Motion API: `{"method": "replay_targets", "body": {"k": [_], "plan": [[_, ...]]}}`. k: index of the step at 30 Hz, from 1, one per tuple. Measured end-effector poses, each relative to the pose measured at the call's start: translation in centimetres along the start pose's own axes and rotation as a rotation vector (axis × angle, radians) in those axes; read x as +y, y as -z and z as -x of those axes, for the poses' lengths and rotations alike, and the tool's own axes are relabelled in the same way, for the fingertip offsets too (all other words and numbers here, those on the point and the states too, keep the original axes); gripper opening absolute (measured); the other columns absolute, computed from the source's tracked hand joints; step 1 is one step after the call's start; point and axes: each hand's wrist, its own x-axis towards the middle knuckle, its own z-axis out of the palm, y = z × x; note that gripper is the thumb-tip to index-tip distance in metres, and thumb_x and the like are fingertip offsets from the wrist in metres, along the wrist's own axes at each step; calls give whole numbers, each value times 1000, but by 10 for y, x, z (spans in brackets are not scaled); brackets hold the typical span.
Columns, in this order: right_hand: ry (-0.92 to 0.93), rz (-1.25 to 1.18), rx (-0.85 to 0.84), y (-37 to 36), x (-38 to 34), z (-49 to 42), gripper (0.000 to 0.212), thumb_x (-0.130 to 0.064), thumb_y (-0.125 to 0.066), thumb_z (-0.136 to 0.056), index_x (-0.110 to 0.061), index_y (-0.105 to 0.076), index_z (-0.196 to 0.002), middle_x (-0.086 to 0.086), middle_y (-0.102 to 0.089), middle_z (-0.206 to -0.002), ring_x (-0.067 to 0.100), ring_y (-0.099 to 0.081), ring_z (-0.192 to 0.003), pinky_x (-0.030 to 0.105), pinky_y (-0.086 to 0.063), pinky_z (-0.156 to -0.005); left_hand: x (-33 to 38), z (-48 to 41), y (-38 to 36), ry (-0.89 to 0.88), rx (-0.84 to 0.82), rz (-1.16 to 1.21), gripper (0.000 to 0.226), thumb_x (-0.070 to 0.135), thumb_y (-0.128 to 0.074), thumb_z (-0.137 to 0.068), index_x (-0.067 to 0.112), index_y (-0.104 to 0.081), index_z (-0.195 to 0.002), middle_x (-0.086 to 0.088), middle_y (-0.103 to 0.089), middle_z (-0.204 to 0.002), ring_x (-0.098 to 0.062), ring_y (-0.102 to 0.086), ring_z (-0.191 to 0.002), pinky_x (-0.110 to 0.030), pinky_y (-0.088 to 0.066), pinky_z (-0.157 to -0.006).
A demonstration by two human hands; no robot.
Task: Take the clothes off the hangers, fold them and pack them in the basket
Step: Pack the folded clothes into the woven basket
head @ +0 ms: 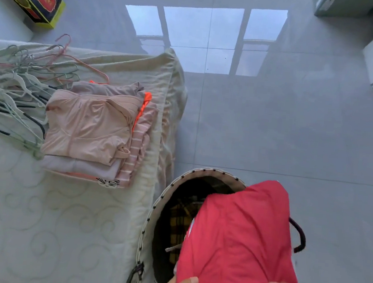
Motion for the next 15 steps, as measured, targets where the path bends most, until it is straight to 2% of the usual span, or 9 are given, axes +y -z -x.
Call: {"method": "replay_targets", "body": {"k": [1, 2, 4, 6, 8, 11, 13, 14, 15], "plan": [[-9, 58, -158, -14, -8, 2, 155, -44, -90, 1, -44, -26, -140, -6, -34, -146, 19, -46, -124, 35, -31, -107, 2, -4, 2, -82, -47, -97, 82, 32, -88, -56, 8, -50, -125, -8, -61, -123, -15, -58, -106, -17, -45, -85], [-102, 39, -227, -26, -13, 5, 153, -43, -91, 0, -31, -33, -141, 1, -42, -142, 23, -50, -123, 38, -33, -107, 9, -9, 4, -85, 23, -143, 108, 50, -90, -37, 12, -48, -129, 1, -62, -120, -8, -58, -104, -14, -45, -84], [-276, 72, -315, -28, -8, -14, 128, -34, -94, -9, -6, -53, -127, 15, -64, -118, 32, -62, -107, 40, -44, -98, 17, -24, 12, -80, 128, -213, 129, 68, -83, -14, 17, -47, -127, 10, -63, -109, 1, -57, -95, -7, -46, -73], [-335, 55, -324, -39, -14, -27, 108, -30, -95, -16, -1, -60, -115, 20, -69, -105, 33, -67, -96, 38, -51, -86, 20, -29, 17, -76, 151, -190, 129, 65, -83, -5, 19, -49, -121, 5, -66, -101, -7, -61, -89, -11, -49, -64], [-343, 1, -292, -41, -7, -40, 101, -27, -95, -18, -1, -62, -110, 22, -69, -103, 34, -68, -93, 38, -54, -80, 17, -35, 25, -53, 155, -112, 123, 51, -91, -9, 16, -53, -121, -6, -70, -104, -22, -67, -92, -23, -55, -66], [-382, -61, -272, -44, 14, -47, 100, -25, -96, -18, -1, -62, -109, 23, -68, -104, 37, -65, -98, 44, -51, -90, 11, -38, 32, -30, 155, -50, 117, 41, -95, -18, 14, -53, -124, -10, -70, -107, -28, -66, -98, -32, -55, -76], [-417, -88, -253, -41, 31, -43, 101, -24, -96, -16, 0, -63, -108, 23, -68, -105, 38, -63, -103, 45, -47, -94, 7, -34, 35, -33, 182, -38, 99, 32, -95, -38, 12, -52, -125, -8, -71, -100, -24, -66, -92, -23, -55, -69], [-446, -99, -243, -39, 40, -41, 101, -24, -96, -13, 0, -63, -106, 22, -69, -103, 37, -63, -102, 44, -48, -91, 7, -29, 35, -49, 188, -61, 90, 30, -92, -46, 13, -52, -125, -2, -69, -96, -16, -64, -88, -15, -52, -65], [-469, -93, -227, -37, 46, -38, 101, -25, -96, -10, -1, -64, -102, 20, -70, -101, 34, -64, -100, 41, -50, -85, 3, -25, 36, -54, 171, -104, 91, 38, -91, -43, 17, -51, -123, 7, -67, -95, -6, -61, -87, -9, -48, -65]]}}
